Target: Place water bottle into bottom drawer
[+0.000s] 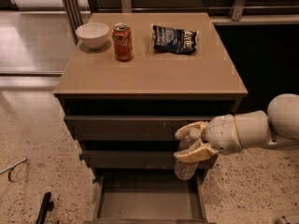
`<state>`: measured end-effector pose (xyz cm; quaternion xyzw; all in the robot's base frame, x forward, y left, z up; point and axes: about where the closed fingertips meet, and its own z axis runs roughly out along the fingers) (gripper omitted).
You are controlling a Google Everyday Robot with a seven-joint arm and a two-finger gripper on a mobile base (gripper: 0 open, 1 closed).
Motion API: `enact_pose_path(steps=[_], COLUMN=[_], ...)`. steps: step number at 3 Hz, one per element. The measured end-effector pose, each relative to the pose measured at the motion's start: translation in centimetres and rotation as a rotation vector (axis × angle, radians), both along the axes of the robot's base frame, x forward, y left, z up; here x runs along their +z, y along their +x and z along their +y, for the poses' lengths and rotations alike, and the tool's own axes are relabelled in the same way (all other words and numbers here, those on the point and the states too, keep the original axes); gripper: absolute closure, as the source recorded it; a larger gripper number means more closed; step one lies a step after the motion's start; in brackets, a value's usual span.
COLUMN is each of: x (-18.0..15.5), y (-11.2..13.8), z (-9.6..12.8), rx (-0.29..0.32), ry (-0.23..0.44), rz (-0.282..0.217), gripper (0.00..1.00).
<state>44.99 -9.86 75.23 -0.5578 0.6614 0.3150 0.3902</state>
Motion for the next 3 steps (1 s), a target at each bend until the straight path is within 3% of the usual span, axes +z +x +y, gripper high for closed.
enact_pose_path(steps=[1,2,3], x=[-2.0,-6.8,-14.1], y=[0.3,1.8,2.8], z=[0.1,1.3,2.8], rx=[-0.003,0.002,0.006], ry=[-0.015,0.000,0.032], rz=[-0.041,-0.097,-0.070], gripper=[1.00,1.00,1.00])
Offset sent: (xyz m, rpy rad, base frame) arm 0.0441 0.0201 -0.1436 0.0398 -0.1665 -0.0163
